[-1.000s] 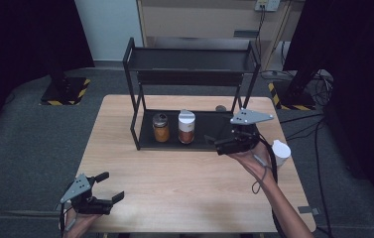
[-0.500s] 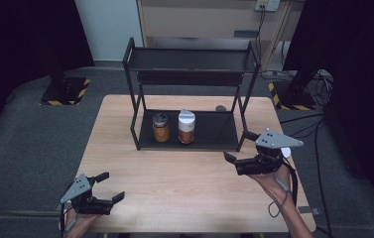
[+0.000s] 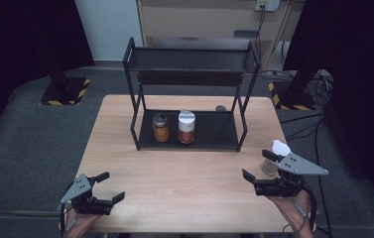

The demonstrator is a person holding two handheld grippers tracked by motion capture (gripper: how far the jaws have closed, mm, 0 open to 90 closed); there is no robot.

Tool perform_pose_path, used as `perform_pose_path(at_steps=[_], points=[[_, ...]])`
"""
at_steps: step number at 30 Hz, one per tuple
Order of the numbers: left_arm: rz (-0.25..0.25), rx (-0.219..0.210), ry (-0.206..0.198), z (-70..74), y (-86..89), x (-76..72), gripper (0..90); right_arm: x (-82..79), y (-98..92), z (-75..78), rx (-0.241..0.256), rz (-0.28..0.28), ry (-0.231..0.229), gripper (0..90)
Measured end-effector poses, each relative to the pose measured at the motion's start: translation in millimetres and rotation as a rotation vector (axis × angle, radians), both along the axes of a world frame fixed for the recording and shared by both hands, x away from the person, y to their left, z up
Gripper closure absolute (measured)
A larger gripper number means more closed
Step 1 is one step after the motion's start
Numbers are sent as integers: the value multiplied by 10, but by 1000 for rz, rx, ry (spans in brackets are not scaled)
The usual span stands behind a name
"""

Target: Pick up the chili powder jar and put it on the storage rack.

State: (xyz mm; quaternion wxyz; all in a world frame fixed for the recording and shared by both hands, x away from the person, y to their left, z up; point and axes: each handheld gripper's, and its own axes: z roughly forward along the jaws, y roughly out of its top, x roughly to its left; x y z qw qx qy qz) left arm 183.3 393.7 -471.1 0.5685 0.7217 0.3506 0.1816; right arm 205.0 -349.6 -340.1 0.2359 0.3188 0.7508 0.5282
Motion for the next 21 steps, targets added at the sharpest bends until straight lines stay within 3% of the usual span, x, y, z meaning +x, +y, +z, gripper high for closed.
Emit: perform_pose_path(at_steps=[7,21], points=[[-3,0,-5,-2,-1,-1,13,-121,-115,-180,0,-32,16,86],[-6,0,-6,-4,1,1,15,-264,-168,-461,-5,-68,32,92]])
